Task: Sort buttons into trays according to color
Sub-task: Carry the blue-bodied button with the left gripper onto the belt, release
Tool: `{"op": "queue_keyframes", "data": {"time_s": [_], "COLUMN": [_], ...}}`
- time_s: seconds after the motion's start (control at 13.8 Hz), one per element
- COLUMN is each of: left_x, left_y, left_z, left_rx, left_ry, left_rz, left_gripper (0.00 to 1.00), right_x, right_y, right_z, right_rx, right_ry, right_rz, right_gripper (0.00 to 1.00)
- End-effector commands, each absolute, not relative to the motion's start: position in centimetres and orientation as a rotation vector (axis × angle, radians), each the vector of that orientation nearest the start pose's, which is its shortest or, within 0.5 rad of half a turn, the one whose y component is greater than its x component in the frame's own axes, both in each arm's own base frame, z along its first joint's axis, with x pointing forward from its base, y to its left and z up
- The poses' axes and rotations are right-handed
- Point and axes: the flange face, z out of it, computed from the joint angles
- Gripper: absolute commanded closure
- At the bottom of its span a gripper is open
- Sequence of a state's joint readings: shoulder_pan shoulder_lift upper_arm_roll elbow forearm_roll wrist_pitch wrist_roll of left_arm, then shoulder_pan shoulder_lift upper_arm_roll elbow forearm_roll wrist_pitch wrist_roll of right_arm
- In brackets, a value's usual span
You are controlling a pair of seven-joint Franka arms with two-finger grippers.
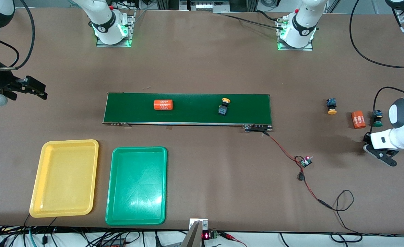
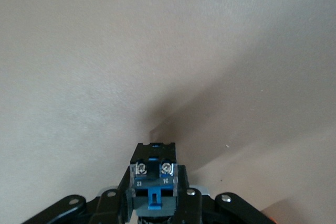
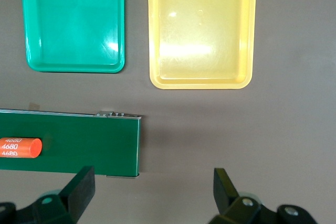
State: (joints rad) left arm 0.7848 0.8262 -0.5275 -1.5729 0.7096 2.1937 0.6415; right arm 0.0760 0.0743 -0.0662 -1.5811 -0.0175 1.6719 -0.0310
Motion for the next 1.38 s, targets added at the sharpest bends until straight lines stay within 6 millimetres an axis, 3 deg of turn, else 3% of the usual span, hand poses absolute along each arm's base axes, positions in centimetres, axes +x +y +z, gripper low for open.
{"op": "queue_keyframes", "data": {"time_s": [0.0, 0.15, 0.29, 0.65, 0.8, 1.02, 1.16, 1.31], "left_x": [65.4, 65.8, 65.8, 65.0, 64.9, 63.6, 61.9, 60.3], "left_y": [22.9, 20.2, 16.2, 5.9, 0.8, -8.5, -16.8, -22.2], "left_z": [23.7, 26.7, 29.1, 32.0, 32.8, 32.0, 31.5, 31.1], "left_rx": [-2.764, -2.763, -2.765, -3.023, -3.078, -3.114, -3.110, -3.088], "left_ry": [1.081, 1.108, 1.156, 0.783, 0.673, 0.423, 0.236, 0.116], "left_rz": [0.220, 0.258, 0.345, 0.450, 0.435, 0.493, 0.527, 0.516], "left_gripper": [0.92, 0.91, 0.91, 0.91, 0.91, 0.91, 0.91, 0.91], "right_x": [58.6, 58.8, 59.1, 59.5, 59.4, 59.8, 60.2, 60.6], "right_y": [0.8, 0.7, 0.6, 0.2, 0.4, 0.4, 0.6, 0.6], "right_z": [58.8, 58.6, 58.4, 57.5, 57.5, 56.5, 55.8, 54.8], "right_rx": [-3.164, -3.163, -3.164, -3.164, -3.164, -3.167, -3.168, -3.168], "right_ry": [-0.069, -0.061, -0.060, -0.050, -0.047, -0.046, -0.051, -0.063], "right_rz": [-0.039, -0.039, -0.061, -0.041, -0.029, 0.000, 0.005, 0.031], "right_gripper": [0.00, 0.00, 0.00, 0.00, 0.00, 0.00, 0.00, 0.00]}}
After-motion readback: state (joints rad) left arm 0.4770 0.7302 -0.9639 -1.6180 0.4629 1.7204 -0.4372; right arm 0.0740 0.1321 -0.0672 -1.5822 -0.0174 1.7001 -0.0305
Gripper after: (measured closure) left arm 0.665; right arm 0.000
